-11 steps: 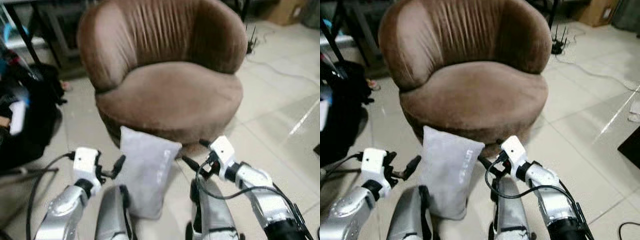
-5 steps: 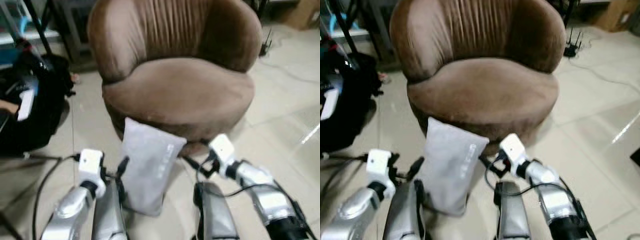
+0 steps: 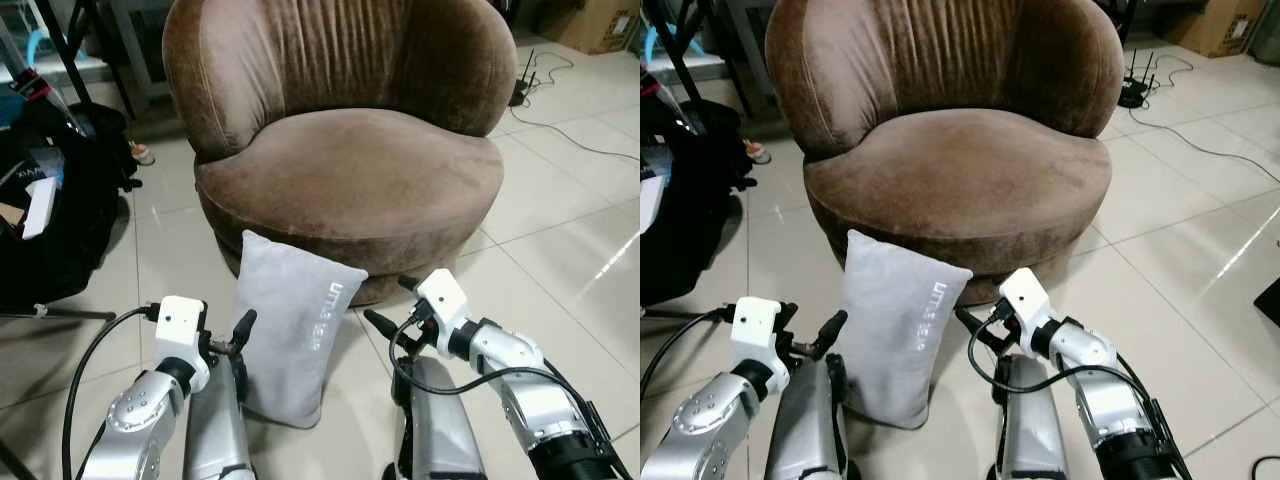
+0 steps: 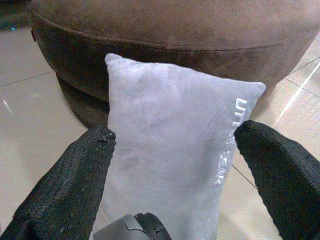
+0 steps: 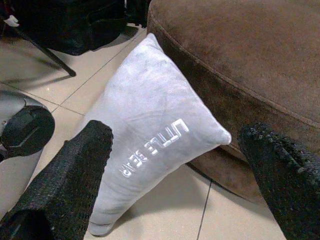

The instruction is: Move the pillow to the sofa from floor

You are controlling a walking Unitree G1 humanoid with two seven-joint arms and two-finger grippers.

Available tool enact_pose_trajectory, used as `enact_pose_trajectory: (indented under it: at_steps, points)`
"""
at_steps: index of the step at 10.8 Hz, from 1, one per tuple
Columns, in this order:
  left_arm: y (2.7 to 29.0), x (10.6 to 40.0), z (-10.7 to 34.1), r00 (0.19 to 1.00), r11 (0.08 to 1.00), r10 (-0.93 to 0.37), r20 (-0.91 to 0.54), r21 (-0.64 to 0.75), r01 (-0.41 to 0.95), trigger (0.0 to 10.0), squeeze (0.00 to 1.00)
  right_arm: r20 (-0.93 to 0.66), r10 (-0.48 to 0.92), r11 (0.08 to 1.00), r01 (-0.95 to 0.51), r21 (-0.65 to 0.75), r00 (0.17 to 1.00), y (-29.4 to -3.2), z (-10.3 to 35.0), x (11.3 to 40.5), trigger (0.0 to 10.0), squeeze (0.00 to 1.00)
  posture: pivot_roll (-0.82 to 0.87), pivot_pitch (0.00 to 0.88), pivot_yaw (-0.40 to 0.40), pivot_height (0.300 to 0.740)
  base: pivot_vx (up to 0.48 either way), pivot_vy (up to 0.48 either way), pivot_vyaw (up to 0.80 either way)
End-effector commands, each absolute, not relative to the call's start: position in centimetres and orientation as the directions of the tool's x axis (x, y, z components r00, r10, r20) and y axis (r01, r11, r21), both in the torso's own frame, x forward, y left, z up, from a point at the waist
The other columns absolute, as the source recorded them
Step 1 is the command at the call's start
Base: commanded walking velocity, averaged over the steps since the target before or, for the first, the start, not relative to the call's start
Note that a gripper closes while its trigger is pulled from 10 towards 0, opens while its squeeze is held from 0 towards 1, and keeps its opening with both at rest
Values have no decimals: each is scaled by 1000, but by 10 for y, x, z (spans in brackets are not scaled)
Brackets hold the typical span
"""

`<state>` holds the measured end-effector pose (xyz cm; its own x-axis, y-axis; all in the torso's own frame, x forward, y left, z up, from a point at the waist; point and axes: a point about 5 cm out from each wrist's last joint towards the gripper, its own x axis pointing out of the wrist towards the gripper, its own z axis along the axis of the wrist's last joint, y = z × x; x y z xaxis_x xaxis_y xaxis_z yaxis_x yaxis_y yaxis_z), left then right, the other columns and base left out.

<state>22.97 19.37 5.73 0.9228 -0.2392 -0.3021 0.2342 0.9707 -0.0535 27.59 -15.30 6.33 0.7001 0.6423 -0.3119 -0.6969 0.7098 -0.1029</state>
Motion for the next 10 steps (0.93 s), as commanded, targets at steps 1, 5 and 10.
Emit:
enact_pose_trajectory:
  at_steps: [1, 5, 10]
  points:
    - [195, 232, 59, 926, 972, -231, -298, -41, 230, 10000, 0, -300, 644, 709, -697, -110, 703, -153, 67, 278, 10000, 0, -72, 0, 9, 438, 0, 0, 0]
    - [192, 231, 57, 929, 975, -219, -298, -39, 217, 10000, 0, -330, 658, 675, -724, -141, 677, -154, 76, 285, 10000, 0, -69, 0, -13, 438, 0, 0, 0]
    - [168, 227, 55, 938, 976, -216, -271, -61, 207, 10000, 0, -366, 659, 588, -754, -294, 657, -151, 102, 326, 10000, 0, -44, 0, -94, 438, 0, 0, 0]
